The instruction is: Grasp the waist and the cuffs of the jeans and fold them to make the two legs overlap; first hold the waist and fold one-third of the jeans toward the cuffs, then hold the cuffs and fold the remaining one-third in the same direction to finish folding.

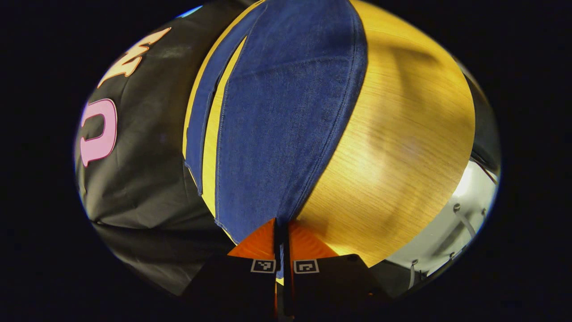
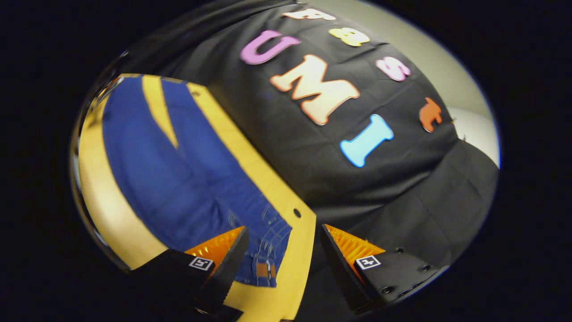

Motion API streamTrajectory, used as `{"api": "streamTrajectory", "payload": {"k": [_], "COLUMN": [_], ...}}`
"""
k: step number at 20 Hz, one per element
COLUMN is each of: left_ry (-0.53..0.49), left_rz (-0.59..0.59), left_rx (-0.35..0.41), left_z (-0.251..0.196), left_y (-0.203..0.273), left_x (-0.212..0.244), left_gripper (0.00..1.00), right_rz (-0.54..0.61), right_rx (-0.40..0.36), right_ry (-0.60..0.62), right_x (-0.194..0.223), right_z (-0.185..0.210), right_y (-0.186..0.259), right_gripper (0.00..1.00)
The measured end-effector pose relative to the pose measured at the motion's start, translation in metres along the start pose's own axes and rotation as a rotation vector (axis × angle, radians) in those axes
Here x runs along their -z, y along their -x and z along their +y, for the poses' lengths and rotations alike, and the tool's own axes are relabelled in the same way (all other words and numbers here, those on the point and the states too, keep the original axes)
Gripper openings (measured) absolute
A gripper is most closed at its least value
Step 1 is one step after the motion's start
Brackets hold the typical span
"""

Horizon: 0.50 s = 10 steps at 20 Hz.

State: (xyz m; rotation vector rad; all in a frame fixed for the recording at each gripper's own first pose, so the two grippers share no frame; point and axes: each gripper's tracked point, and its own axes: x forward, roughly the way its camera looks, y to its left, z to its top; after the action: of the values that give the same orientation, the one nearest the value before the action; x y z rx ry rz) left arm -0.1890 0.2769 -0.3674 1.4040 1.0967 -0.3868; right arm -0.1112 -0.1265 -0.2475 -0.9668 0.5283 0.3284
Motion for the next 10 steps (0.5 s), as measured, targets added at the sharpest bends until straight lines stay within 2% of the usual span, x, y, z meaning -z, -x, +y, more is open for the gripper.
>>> {"api": "streamTrajectory", "payload": {"k": [2, 4, 6, 10], "left_ry": [-0.033, -0.049, -0.049, -0.036], "left_rz": [0.011, 0.023, 0.035, 0.051], "left_rx": [-0.006, -0.008, 0.0, 0.02], "left_z": [0.001, 0.001, 0.001, 0.0], "left_y": [0.0, -0.001, 0.0, 0.0], "left_x": [0.0, 0.001, 0.001, 0.001], "left_gripper": [0.0, 0.02, 0.0, 0.0], "right_rz": [0.038, 0.036, 0.018, 0.022], "right_rx": [-0.068, -0.114, -0.196, -0.354], "right_ry": [0.085, 0.223, 0.362, 0.523], "right_x": [0.029, 0.044, 0.056, 0.098], "right_z": [0.029, 0.046, 0.072, 0.125], "right_y": [-0.001, 0.0, -0.003, -0.011], "right_gripper": [0.99, 0.99, 1.0, 1.0]}}
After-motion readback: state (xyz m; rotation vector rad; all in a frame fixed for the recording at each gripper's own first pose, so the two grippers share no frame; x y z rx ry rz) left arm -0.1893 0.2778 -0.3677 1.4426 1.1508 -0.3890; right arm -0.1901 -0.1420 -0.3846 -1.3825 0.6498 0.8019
